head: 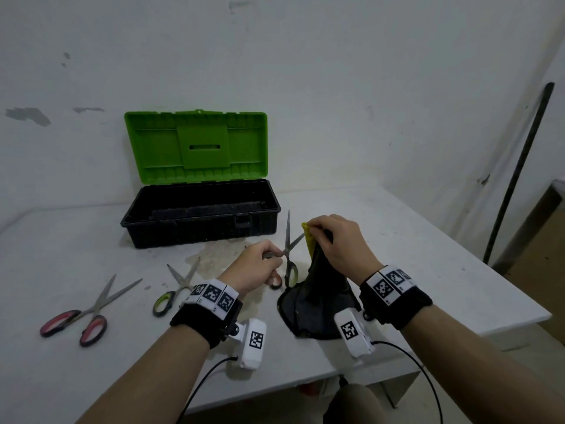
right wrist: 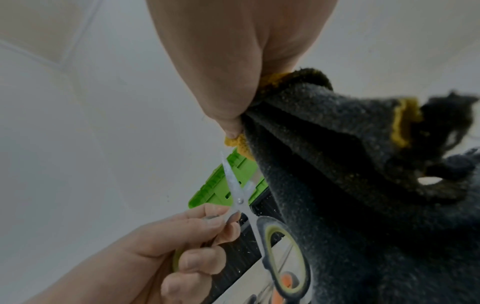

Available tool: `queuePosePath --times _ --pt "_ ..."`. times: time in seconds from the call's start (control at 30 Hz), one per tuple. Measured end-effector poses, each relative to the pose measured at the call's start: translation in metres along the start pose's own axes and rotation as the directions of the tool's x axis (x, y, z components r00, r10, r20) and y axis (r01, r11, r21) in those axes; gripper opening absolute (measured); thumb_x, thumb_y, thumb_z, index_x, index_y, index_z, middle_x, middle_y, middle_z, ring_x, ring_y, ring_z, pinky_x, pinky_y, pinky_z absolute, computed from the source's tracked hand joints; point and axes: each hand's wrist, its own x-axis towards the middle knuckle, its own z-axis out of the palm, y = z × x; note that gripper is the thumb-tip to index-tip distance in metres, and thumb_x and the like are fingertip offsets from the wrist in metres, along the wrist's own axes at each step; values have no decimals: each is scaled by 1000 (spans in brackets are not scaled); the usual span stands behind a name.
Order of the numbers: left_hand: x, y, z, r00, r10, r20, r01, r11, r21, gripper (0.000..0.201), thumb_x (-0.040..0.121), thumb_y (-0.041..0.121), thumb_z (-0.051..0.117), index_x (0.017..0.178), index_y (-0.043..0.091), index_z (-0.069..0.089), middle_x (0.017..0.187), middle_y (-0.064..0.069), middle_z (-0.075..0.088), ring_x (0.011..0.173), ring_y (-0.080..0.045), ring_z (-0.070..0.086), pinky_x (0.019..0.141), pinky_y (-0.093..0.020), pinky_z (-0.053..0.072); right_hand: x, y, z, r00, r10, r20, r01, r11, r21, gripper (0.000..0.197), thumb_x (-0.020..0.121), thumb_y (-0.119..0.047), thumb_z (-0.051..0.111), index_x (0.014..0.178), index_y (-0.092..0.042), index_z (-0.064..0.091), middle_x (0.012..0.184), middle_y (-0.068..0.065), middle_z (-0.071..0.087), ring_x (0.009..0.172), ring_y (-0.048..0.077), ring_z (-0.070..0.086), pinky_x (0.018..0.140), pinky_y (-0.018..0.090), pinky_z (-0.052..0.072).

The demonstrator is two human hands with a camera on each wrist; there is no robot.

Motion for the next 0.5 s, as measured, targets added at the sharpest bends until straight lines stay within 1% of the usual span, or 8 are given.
queuePosePath --times 0.07,0.13,0.2,0.23,0.3,0.37,0.43,0.5 --pt "-1 0 0 1000 7 -8 -7 999 -34 6 97 11 60 98 16 64 75 -9 64 62 -19 64 65 -35 56 0 -1 0 1000 -9 9 9 1000 5 14 95 -22 61 101 -18 73 88 0 68 81 13 60 74 12 41" --pt "-1 0 0 999 15 -36 -18 996 -83 6 96 13 63 99 16 67 69 -7 66 60 -18 66 71 -37 59 0 -3 0 1000 -9 19 8 1000 5 13 95 -22 61 100 -17 73 88 0 69 81 13 60 75 18 44" --pt "-1 1 0 996 34 -88 -46 990 -132 6 93 14 68 99 15 69 72 -8 70 65 -18 69 73 -38 61 -1 -4 -1 1000 -6 23 6 1000 4 13 94 -20 62 100 -17 73 87 0 69 80 14 61 76 24 47" --pt "-1 2 -1 992 47 -116 -65 986 -153 8 92 15 70 99 14 70 76 -8 71 69 -18 69 72 -35 61 -1 -5 -1 1000 -7 23 7 1000 1 13 94 -19 62 100 -17 73 87 0 69 80 15 61 77 25 47" --pt "0 3 -1 983 69 -171 -99 980 -175 11 89 17 74 99 14 71 82 -8 73 73 -15 69 68 -27 57 -2 -6 -2 1000 -8 27 8 1000 -3 13 94 -19 61 99 -17 73 86 0 69 80 15 61 77 26 47" --pt "1 4 -1 973 66 -219 -114 970 -214 13 85 18 78 97 15 73 85 -5 74 74 -12 69 69 -25 54 -2 -7 -3 999 -7 35 7 1000 -6 13 94 -20 61 100 -17 72 87 -1 69 81 14 60 76 24 45" --pt "2 6 1 971 33 -237 -108 943 -314 12 82 17 81 91 13 75 82 -4 73 77 -14 66 77 -31 53 -2 -9 -4 999 -7 40 7 1000 -10 13 95 -21 60 100 -18 72 87 -1 69 81 13 60 76 24 45" --pt "4 7 3 970 -31 -242 -91 875 -475 10 82 15 80 89 11 74 79 -2 70 79 -16 65 85 -36 52 -2 -11 -5 999 -10 40 10 1000 -6 13 95 -22 60 100 -18 72 88 -2 70 82 13 60 77 24 46"
